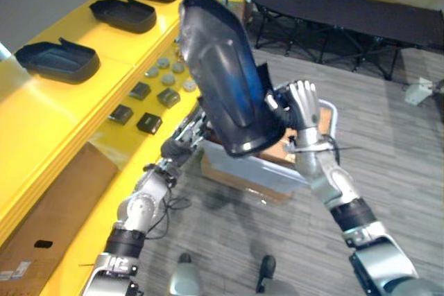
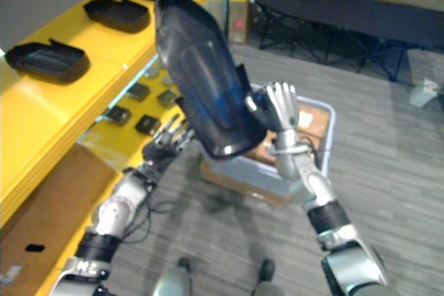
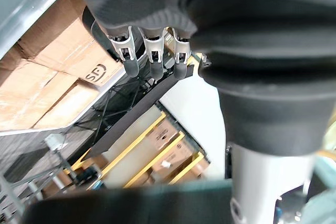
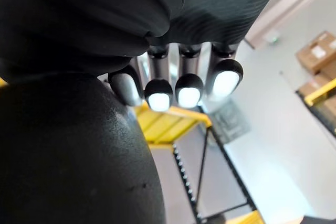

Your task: Walk over and take plastic housings, then place them on the shelf

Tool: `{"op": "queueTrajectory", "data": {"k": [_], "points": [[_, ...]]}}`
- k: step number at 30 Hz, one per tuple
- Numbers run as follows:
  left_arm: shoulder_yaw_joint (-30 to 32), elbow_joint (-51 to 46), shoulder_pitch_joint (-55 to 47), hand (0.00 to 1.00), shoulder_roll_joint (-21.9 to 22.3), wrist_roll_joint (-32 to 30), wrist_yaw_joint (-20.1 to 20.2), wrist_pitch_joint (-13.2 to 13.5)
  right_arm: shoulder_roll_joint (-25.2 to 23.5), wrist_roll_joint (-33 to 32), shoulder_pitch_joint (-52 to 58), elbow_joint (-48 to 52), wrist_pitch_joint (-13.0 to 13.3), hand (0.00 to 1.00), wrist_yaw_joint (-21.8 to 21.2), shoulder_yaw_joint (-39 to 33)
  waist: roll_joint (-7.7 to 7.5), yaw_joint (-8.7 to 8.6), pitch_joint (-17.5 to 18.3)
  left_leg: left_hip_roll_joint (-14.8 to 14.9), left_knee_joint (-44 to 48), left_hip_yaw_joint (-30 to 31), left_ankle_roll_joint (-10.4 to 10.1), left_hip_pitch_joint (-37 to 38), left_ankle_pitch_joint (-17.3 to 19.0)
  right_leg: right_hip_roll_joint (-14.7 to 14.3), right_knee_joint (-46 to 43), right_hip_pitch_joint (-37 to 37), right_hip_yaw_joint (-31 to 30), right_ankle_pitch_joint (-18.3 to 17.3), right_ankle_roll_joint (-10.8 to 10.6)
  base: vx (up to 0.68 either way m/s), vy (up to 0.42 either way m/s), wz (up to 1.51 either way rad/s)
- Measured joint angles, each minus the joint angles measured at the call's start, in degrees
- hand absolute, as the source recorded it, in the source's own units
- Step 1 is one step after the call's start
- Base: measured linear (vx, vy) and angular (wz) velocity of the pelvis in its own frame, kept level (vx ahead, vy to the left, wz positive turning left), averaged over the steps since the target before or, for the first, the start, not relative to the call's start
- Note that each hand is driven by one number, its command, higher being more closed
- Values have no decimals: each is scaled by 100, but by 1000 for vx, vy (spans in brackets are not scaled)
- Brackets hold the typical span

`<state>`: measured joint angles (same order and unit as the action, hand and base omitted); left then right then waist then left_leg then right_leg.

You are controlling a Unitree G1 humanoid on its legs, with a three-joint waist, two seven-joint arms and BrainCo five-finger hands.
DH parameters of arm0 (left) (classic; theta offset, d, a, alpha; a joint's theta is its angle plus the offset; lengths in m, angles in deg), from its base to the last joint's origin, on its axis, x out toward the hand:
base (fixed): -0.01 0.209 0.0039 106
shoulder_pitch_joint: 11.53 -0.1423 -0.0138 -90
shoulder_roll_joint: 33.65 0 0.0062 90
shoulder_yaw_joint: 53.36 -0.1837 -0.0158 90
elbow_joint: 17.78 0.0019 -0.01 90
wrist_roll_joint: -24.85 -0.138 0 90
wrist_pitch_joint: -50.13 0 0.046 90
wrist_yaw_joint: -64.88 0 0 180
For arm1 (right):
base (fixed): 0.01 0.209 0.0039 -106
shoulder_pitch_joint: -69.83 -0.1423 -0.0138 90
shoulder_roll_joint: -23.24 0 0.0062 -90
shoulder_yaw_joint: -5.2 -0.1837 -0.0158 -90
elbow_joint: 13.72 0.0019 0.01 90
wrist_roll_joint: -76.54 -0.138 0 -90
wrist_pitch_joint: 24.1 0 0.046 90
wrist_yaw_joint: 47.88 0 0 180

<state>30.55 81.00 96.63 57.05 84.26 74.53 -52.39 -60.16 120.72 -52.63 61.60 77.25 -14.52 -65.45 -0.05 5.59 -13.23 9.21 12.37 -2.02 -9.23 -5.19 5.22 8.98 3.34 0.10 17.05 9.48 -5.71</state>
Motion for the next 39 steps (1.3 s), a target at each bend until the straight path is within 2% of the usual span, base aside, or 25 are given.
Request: {"op": "queueTrajectory", "data": {"k": [6,12,18,23,24,28,31,33,36,37,39], "points": [[-323,-80,18,0,9,-423,-113,22,-86,130,-45,-70,-30,100,-120,292,6,5,-31,0,0,8,0,-14,1,0,-16,20,5,-4,2,0,0,0],[-612,-76,225,0,12,-567,-281,228,-201,185,-172,-398,-62,100,-197,513,-49,22,-131,2,23,33,2,-82,-2,4,-76,94,12,-8,7,0,0,0],[-760,-67,248,0,11,-757,-621,443,-314,218,-254,-660,-111,100,-192,529,-150,15,-245,5,21,38,3,-83,-4,1,-80,96,13,-8,7,0,0,0],[-826,-59,289,0,17,-1110,-1047,503,-340,262,-256,-727,-115,100,-73,613,-199,15,-272,6,14,46,4,-85,-4,-3,-79,96,15,-8,7,0,0,0],[-826,-59,289,100,18,-1150,-1111,515,-349,295,-256,-731,-115,100,-68,613,-199,15,-272,7,14,47,4,-85,-4,-4,-79,96,15,-8,7,0,0,0],[-814,-27,289,100,70,-1779,-1621,812,-397,362,-256,-748,-115,100,34,617,-223,16,-285,11,21,51,4,-84,-4,-9,-79,88,15,-8,8,0,0,0],[-762,94,290,100,117,-2042,-1764,1057,-439,356,-256,-748,-110,100,57,631,-298,17,-317,16,27,53,2,-81,-5,-13,-79,82,13,-7,9,0,0,0],[-739,141,290,100,127,-2230,-1810,1123,-449,328,-255,-748,-97,100,89,692,-329,16,-317,16,27,52,2,-81,-5,-13,-78,82,12,-7,9,0,0,0],[-636,149,288,100,167,-2354,-1846,1185,-509,297,-253,-737,19,100,230,735,-334,15,-314,18,25,49,2,-80,-5,-15,-75,83,9,-7,9,0,0,0],[-573,170,287,100,233,-2446,-1892,1326,-597,215,-240,-721,118,100,305,737,-334,12,-314,19,24,47,2,-80,-5,-17,-70,84,7,-7,9,0,0,0],[-534,170,287,100,236,-2441,-1979,1434,-684,160,-234,-649,148,100,335,742,-334,3,-313,20,23,42,2,-77,-5,-17,-66,84,4,-6,9,0,0,0]]}}
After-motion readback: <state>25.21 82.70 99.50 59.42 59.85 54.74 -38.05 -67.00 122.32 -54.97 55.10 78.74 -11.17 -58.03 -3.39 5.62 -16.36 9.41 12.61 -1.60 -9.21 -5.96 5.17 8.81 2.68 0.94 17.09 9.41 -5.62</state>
